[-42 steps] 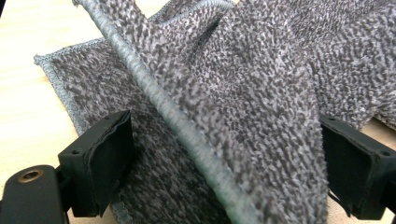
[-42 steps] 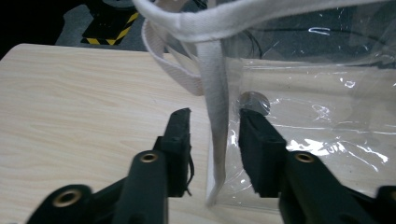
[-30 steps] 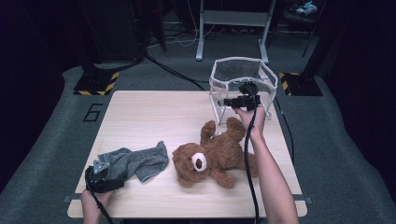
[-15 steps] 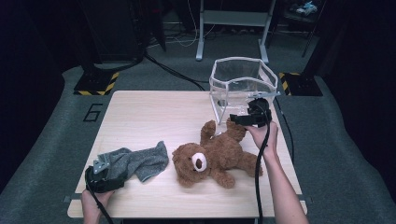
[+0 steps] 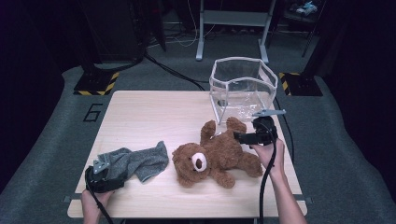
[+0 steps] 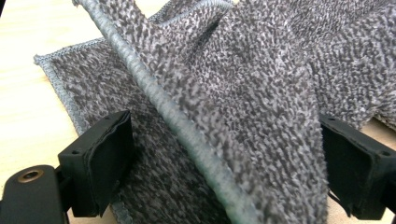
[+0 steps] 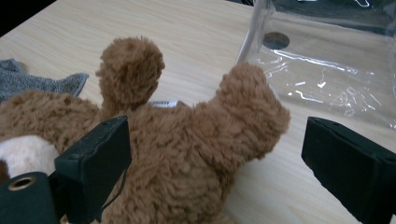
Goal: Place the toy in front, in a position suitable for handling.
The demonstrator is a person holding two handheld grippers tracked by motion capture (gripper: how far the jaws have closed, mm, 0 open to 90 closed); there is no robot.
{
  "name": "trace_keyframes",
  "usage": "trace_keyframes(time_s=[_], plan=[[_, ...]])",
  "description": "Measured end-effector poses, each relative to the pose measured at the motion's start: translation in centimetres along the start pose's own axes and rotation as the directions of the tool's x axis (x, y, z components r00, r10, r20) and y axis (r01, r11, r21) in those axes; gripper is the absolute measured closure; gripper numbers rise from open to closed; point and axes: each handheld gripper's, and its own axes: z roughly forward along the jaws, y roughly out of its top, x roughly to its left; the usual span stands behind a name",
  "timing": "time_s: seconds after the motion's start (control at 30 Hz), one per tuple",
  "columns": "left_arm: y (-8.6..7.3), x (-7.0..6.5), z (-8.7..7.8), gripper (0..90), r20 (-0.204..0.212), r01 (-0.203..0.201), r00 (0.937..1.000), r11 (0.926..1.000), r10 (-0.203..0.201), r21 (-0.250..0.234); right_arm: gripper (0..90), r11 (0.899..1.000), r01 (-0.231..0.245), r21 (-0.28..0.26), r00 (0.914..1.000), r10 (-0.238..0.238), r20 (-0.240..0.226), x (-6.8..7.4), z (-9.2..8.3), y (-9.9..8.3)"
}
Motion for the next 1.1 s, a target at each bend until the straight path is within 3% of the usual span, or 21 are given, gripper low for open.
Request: trace_keyframes(time_s=[0.27, 0.43, 0.77, 0.8, 0.83, 0.93, 1.1], plan=[[0.0, 0.0, 0.0, 10.5, -0.003, -0.004, 1.0, 1.0, 0.004, -0.003, 7.9, 1.0, -0.011, 0.001, 0.9999, 0.011, -0.001, 0.4, -0.5, -2.7], [0.0, 0.0, 0.0, 10.6, -0.002, -0.003, 1.0, 1.0, 0.003, -0.001, 8.3, 0.999, -0.042, -0.007, 0.9991, 0.042, -0.001, 0.5, -0.9, -4.4], [0.0, 0.0, -0.1, 10.4, 0.011, -0.011, 0.9999, 0.9999, 0.011, 0.004, 8.9, 0.998, -0.056, -0.012, 0.9983, 0.056, -0.015, 1.4, -1.4, -6.4], [0.0, 0.0, -0.1, 10.4, 0.011, -0.007, 0.9999, 0.9998, 0.007, -0.016, 9.0, 0.998, -0.056, -0.007, 0.9982, 0.056, -0.019, 1.6, -1.5, -6.6], [0.0, 0.1, -0.3, 10.3, 0.019, -0.008, 0.9998, 1.0, 0.008, 0.0, 9.1, 0.999, -0.051, -0.011, 0.9986, 0.051, -0.016, 1.7, -1.4, -6.7], [0.1, -0.5, -1.3, 10.3, 0.019, -0.003, 0.9998, 0.9995, 0.003, -0.032, 9.3, 0.999, -0.053, -0.004, 0.9982, 0.053, -0.03, 2.3, -1.3, -7.3], [0.7, -2.3, -2.5, 10.3, 0.059, -0.05, 0.9969, 0.9971, 0.053, -0.058, 9.4, 0.999, -0.048, -0.004, 0.9986, 0.048, -0.024, 2.6, -1.4, -8.1]])
